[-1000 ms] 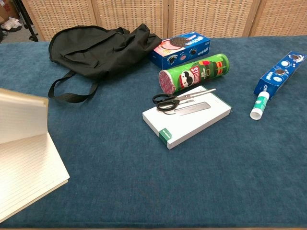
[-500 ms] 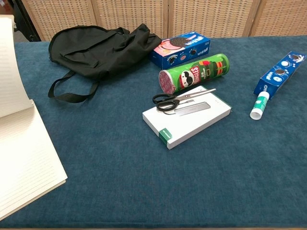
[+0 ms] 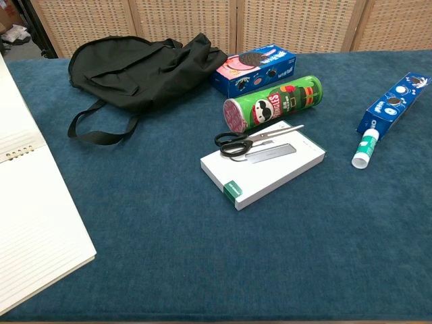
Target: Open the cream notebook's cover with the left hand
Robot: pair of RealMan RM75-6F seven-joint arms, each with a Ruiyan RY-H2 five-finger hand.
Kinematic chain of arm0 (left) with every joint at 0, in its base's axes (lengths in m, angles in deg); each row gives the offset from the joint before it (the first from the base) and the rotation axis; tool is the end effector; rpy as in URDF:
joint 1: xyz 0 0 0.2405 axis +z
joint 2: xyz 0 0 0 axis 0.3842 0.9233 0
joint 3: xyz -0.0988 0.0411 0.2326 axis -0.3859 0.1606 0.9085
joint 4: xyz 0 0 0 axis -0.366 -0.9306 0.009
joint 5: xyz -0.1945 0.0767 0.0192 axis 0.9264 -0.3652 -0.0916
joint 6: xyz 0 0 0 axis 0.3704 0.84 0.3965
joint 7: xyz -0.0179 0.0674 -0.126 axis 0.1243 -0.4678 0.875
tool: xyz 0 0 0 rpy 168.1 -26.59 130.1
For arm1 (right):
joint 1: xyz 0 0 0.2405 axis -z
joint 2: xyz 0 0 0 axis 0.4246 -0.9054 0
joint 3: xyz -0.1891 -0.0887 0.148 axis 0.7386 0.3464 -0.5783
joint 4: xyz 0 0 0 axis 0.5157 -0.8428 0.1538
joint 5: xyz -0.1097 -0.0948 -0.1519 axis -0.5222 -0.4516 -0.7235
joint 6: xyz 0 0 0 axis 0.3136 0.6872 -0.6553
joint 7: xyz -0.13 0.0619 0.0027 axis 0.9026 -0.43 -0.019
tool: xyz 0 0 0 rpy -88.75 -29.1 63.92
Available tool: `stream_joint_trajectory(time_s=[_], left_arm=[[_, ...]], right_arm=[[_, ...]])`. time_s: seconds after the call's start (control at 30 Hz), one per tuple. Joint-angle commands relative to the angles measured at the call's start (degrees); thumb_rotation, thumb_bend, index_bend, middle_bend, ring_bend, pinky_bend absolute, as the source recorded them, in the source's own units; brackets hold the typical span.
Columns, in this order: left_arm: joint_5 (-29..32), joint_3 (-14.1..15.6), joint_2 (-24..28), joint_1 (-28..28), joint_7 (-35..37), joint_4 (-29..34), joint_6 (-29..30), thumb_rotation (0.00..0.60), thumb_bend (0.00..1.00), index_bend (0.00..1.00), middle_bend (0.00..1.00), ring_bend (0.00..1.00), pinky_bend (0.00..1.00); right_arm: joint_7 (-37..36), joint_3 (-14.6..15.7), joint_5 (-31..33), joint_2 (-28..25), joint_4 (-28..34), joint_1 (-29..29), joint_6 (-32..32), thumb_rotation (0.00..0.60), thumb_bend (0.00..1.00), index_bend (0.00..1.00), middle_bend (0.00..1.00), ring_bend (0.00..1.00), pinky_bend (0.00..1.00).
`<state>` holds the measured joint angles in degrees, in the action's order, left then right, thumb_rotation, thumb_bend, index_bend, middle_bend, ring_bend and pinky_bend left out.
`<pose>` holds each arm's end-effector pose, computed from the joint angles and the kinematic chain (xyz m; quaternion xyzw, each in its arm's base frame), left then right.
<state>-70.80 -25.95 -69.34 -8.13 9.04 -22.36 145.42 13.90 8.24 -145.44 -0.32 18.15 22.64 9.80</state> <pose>-0.3806 0.3725 0.1622 -0.4008 -0.3224 -0.2093 0.8316 -0.2980 -0.1662 0.1952 0.5760 -0.4253 0.4019 0.5707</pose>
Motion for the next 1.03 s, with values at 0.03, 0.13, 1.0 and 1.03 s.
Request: stream_joint_trajectory(time_s=[0.03,0.13,1.0,1.03], left_arm=[[0.16,-1.0,0.81,0.18,4.22,1.51,-2.91,0.6,0.06,0.02,0.0,0.0,0.0],[-0.69,-1.01,2.53,1.39,7.07,4.59,-3.19,0.6,0.0,0.0,0.0,0.0,0.0],[-40.82,20.52,24.74,26.36,34.46,46.42,18.65,0.6,0.0,0.0,0.0,0.0,0.0],[-41.34,21.11,24.95,26.6,34.07,46.99,18.83,0.6,0.0,0.0,0.0,0.0,0.0]], right_arm=[[0.2,0.02,0.02,0.11,0.04,-0.02,-0.04,0.6,0.0,0.08,0.0,0.0,0.0],[0.32,0.07,-0.04,0.16,0.07,-0.03,-0.07,0.6,0.0,0.08,0.0,0.0,0.0],[0.43,-0.33,-0.73,0.37,-0.16,0.52,1.94,0.6,0.0,0.08,0.0,0.0,0.0],[0.32,-0.32,-0.74,0.32,-0.2,0.51,1.89,0.6,0.0,0.08,0.0,0.0,0.0]])
